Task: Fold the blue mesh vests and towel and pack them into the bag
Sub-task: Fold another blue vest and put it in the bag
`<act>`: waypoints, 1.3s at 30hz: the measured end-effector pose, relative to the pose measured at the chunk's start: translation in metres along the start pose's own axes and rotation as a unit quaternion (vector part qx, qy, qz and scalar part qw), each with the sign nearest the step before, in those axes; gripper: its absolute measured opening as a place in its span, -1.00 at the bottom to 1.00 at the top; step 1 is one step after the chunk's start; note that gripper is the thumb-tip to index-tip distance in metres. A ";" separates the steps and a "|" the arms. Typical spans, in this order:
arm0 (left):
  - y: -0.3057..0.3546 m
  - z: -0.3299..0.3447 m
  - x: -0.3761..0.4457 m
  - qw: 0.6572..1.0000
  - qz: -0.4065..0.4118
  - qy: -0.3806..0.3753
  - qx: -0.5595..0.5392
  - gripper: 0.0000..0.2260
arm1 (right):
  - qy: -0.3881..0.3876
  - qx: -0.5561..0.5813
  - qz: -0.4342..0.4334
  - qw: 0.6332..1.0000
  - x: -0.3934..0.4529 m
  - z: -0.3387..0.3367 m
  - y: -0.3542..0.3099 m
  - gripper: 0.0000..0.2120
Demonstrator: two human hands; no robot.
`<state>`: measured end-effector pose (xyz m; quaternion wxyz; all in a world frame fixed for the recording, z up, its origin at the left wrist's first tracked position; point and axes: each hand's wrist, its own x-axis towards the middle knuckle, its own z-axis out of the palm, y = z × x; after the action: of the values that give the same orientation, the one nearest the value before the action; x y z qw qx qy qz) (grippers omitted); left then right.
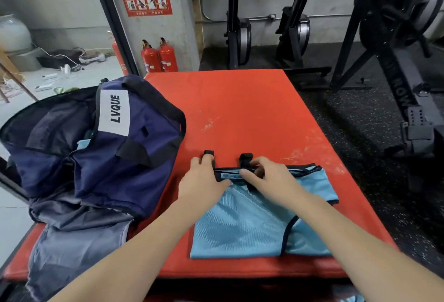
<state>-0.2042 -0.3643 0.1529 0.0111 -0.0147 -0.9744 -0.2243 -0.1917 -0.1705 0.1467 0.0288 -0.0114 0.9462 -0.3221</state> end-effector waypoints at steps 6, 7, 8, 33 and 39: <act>-0.002 -0.001 0.010 0.982 -0.010 0.049 -0.180 -0.47 | 0.027 0.158 0.043 0.986 0.014 -0.007 -0.018 -0.53; -0.002 -0.003 0.014 0.971 -0.028 0.064 -0.231 -0.50 | 0.028 0.225 0.049 0.973 0.013 -0.012 -0.021 -0.53; -0.002 -0.005 0.017 0.955 -0.050 0.074 -0.285 -0.52 | 0.019 0.294 0.056 0.954 0.013 -0.016 -0.024 -0.53; -0.022 -0.010 0.023 0.967 0.248 -0.059 -0.005 -0.80 | -0.078 -0.105 -0.049 0.990 0.007 -0.053 0.049 -0.95; -0.024 -0.002 0.026 0.982 0.148 -0.095 0.064 -0.39 | -0.050 -0.096 -0.046 0.993 0.011 -0.050 0.049 -0.93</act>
<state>-0.2311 -0.3864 0.1445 -0.0472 -0.1792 -0.9703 -0.1551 -0.2057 -0.1016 0.1564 0.0595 -0.0740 0.9685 -0.2301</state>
